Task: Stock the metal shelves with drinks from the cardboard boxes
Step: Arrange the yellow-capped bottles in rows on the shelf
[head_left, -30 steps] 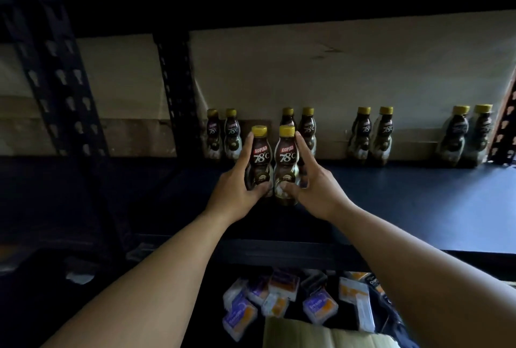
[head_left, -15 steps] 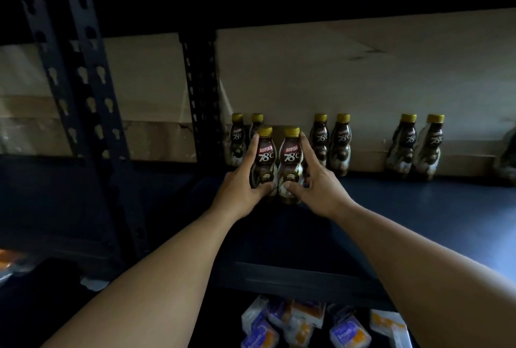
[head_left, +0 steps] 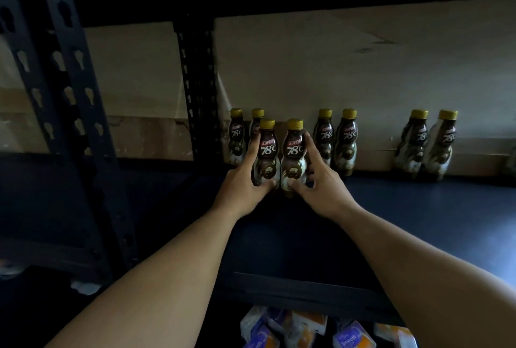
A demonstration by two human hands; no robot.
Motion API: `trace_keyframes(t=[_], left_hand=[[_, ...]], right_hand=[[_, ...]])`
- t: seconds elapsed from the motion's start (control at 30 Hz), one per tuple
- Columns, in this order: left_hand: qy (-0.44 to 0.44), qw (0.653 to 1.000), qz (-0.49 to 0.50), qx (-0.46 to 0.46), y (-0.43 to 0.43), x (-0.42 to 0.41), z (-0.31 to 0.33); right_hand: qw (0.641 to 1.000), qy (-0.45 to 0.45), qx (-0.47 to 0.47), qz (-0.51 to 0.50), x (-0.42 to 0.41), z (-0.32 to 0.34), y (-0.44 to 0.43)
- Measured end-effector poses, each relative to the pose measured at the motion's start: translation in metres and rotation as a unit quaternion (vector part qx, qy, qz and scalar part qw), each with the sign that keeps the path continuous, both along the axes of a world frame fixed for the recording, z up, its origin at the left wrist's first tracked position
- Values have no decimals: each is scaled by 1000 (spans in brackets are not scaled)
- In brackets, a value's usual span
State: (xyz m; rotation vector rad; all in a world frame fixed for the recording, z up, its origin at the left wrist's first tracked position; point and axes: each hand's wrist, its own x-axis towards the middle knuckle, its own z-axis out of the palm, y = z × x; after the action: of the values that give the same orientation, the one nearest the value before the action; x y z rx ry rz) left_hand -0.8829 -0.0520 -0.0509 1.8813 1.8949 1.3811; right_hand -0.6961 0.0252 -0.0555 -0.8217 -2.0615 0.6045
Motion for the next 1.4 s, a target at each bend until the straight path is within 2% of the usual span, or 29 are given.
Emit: trace_keyframes(t=[0.2,0.37,0.6,0.83,1.17,1.4], left_hand=[[-1,1000,0,-6,0,0,1],[25,999,22,-15,4,0,0],[39,998,26,-32,6,1,-2],[32,999,16,-22,4,-2,-3],[44,997,49,-44,11,-3,-7],[65,995,49,-53,13,-4,-7]], right_hand=[[999,-7,-17,26,0,1,0],[999,-20,-36,-3,-2,-1,5],[998,-38,-24,-48,-6,-6,11],[999,-34,-3,-12,-4,-8,12],[996,-66,-1,-55,-7,-9,14],[997,-58,-3,-43,-5,-6,10]])
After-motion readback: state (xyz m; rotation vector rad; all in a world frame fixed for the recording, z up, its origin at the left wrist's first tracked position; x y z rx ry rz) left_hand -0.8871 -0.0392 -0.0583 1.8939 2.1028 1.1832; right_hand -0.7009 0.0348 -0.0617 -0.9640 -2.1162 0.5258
